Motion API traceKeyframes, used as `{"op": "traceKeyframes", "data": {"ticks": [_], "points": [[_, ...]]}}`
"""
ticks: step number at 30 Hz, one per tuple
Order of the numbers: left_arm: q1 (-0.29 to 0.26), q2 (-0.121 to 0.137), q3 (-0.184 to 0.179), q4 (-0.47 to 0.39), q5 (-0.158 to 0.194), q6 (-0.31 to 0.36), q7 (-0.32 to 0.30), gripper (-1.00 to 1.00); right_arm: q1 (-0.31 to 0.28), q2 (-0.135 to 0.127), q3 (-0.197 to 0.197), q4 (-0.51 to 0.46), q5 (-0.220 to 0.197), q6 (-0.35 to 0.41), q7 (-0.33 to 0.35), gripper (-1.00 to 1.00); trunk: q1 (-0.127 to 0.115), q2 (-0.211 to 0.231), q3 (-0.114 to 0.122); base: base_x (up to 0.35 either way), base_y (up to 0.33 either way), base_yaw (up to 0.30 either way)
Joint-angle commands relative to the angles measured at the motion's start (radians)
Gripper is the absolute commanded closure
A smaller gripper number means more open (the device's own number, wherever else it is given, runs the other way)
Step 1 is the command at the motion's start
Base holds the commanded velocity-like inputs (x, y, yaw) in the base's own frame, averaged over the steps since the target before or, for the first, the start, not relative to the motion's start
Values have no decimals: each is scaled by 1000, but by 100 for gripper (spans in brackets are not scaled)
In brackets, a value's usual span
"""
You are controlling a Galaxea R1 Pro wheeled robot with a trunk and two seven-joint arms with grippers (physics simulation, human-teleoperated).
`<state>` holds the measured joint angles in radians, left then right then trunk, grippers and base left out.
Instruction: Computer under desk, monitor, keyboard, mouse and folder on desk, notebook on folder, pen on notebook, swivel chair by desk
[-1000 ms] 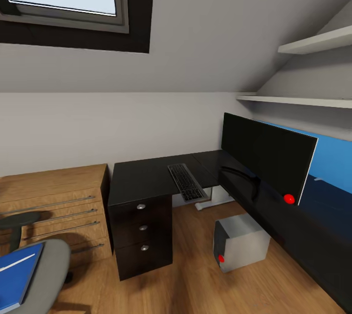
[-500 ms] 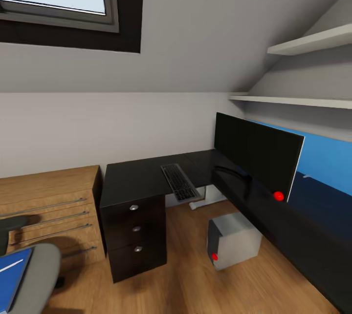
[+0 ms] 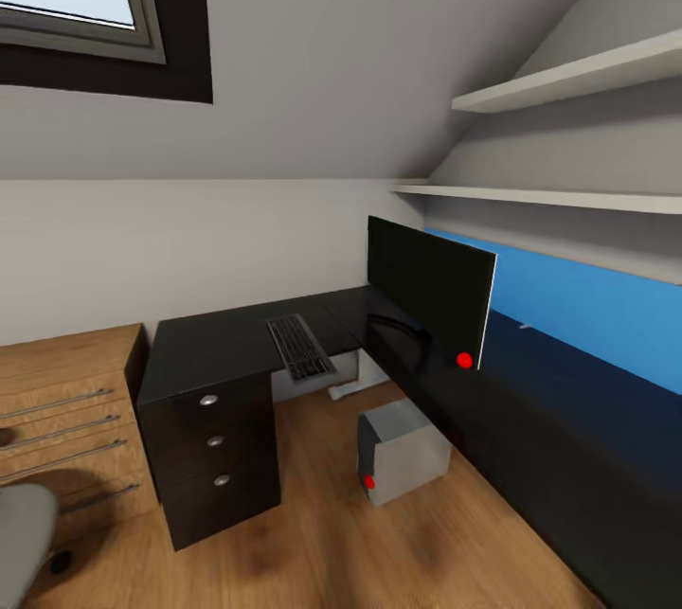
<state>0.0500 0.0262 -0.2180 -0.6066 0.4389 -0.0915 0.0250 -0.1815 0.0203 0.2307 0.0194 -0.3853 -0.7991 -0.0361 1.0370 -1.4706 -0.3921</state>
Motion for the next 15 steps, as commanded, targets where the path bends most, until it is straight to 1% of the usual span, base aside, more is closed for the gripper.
{"op": "traceKeyframes", "data": {"ticks": [1,4,15], "points": [[0,1,-6,-2,11,-4,3,-100,-1,1,8,2,-5,-3,-4,-100,0,-1,-1,-216,-205,-117],[0,1,-6,-1,11,-10,4,-100,-1,6,9,2,-4,-2,-4,-100,0,-1,-1,-132,-276,-51],[0,1,-6,-1,11,-15,4,-100,-1,9,7,1,-4,-2,-4,-100,0,-1,-1,-28,-335,-6]]}}
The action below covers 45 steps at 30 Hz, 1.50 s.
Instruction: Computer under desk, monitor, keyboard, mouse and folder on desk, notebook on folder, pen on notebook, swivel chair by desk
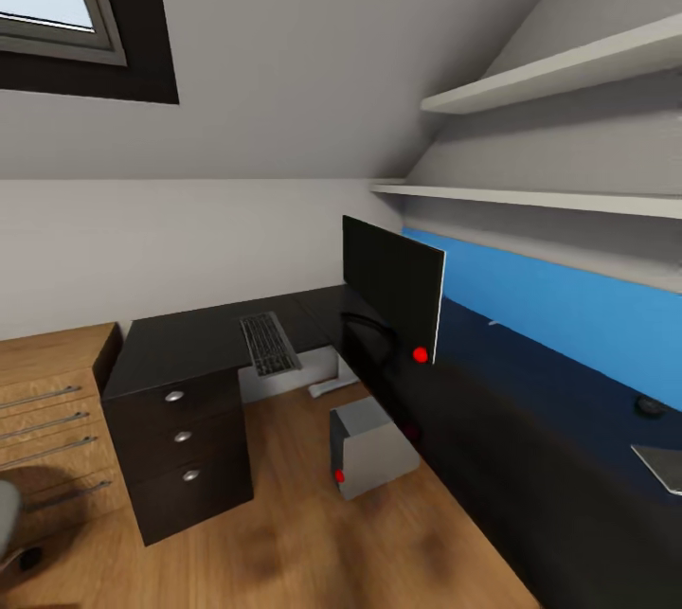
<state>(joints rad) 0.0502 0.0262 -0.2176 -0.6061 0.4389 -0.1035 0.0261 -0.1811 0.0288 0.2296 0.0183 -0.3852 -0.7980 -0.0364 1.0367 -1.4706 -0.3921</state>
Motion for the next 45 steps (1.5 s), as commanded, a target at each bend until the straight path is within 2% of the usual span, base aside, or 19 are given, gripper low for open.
{"op": "traceKeyframes", "data": {"ticks": [1,10,27,36,45], "points": [[0,1,-6,-1,11,-4,3,-100,-1,0,8,2,-4,-3,-4,-100,0,-1,-1,-55,-342,-1],[0,2,-4,-1,12,-4,3,-100,0,0,8,2,-4,-3,-4,-100,0,-1,-1,-30,-267,-86],[0,1,-3,0,12,-4,3,-100,0,0,9,2,-4,-3,-3,-100,0,-1,-1,-12,-23,-270],[0,1,-4,0,12,-4,3,-100,0,4,10,3,-4,-3,-3,-100,0,-1,-2,-247,0,-289],[0,-1,-6,2,14,-4,3,-100,0,8,10,3,-4,0,-3,-100,0,-1,-13,-223,0,-177]]}}
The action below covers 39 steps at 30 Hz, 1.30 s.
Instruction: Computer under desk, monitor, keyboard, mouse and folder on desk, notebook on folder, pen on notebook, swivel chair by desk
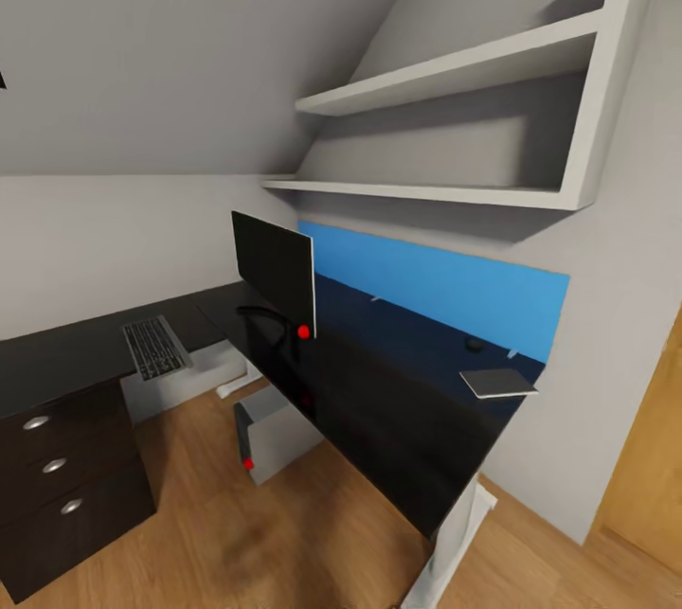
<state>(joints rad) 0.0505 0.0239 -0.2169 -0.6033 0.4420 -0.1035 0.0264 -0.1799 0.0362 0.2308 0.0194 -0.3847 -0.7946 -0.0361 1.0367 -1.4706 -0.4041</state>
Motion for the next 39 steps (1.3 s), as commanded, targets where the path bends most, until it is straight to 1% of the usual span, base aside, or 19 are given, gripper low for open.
{"op": "traceKeyframes", "data": {"ticks": [1,15,19,22,23,26,28,31,37,39], "points": [[-1,2,-7,-1,11,-4,3,-100,-1,1,8,2,-5,-3,-4,-100,0,-1,-2,-27,0,-144],[-1,1,-8,-1,11,-3,3,-100,-1,1,7,2,-5,-3,-5,-100,0,-1,-23,-3,0,-140],[0,-2,-13,6,9,-3,3,-100,-1,1,7,2,-5,-4,-5,-100,0,-1,-29,0,0,-140],[0,-12,-21,26,-12,-3,3,-100,-1,0,7,2,-5,-1,-5,-100,0,-1,-34,0,0,-137],[-1,-18,-22,33,-30,-3,4,-100,-1,0,7,2,-5,2,-5,-100,0,-1,-35,0,0,-134],[-1,-22,-24,39,-55,-3,12,-100,2,-1,7,2,-5,5,-7,-100,0,-1,-40,0,0,-132],[-1,-25,-25,42,-71,-1,19,-100,15,-2,6,2,-6,6,-9,-100,0,-1,-43,0,0,-129],[-1,-27,-25,45,-81,2,26,-100,41,-5,6,2,-6,-1,-11,-100,0,-1,-47,0,0,-126],[-1,-28,-22,50,-80,2,27,-100,49,-5,5,2,-6,-37,-11,-100,0,-1,-57,0,0,-125],[0,-28,-24,57,-83,0,23,-100,50,-5,5,2,-6,-62,-11,-100,0,-1,-60,0,0,-124]]}}
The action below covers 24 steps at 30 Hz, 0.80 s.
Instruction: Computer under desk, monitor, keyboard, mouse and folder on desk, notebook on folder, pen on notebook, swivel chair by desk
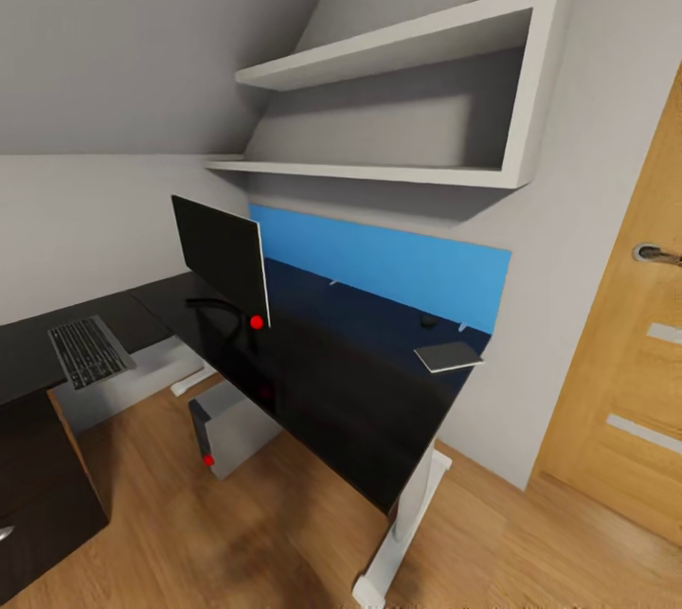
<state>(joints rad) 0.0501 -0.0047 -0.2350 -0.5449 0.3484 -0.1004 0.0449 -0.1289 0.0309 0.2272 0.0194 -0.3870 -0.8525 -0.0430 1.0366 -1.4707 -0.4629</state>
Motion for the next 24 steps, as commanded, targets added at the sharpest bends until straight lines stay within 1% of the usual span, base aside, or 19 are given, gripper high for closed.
{"op": "traceKeyframes", "data": {"ticks": [1,4,6,8,9,10,11,13,16,24], "points": [[0,1,-7,2,9,-6,2,-100,0,0,8,2,-4,-19,-5,-100,0,-1,-2,0,0,-124],[0,1,-8,7,6,-16,0,-100,1,-1,8,2,-6,-34,-5,-100,0,-1,-7,0,0,-124],[0,1,-8,12,5,-37,0,-100,1,-1,8,2,-6,-38,-6,-100,0,-1,-10,0,0,-118],[0,2,-9,28,4,-117,1,-100,1,0,8,2,-6,-41,-6,-100,0,-1,-13,84,0,-109],[0,2,-9,34,3,-139,1,-100,1,0,8,2,-6,-42,-6,-100,0,-1,-15,159,0,-105],[0,1,-10,56,2,-192,1,-100,2,1,7,2,-6,-41,-6,-100,0,-1,-16,118,0,-98],[0,0,-11,67,2,-214,0,-100,2,1,7,2,-6,-40,-6,-100,0,-1,-18,76,0,-91],[0,0,-11,74,2,-228,-1,-100,2,1,7,2,-6,-39,-5,-100,0,-1,-21,54,0,-86],[0,-5,-14,83,2,-246,0,-100,2,1,8,2,-5,-35,-4,-100,-12,20,-16,20,0,-49],[-1,-11,-15,86,1,-250,1,-100,2,-2,8,2,-4,-26,-3,-100,-42,76,5,4,0,-9]]}}
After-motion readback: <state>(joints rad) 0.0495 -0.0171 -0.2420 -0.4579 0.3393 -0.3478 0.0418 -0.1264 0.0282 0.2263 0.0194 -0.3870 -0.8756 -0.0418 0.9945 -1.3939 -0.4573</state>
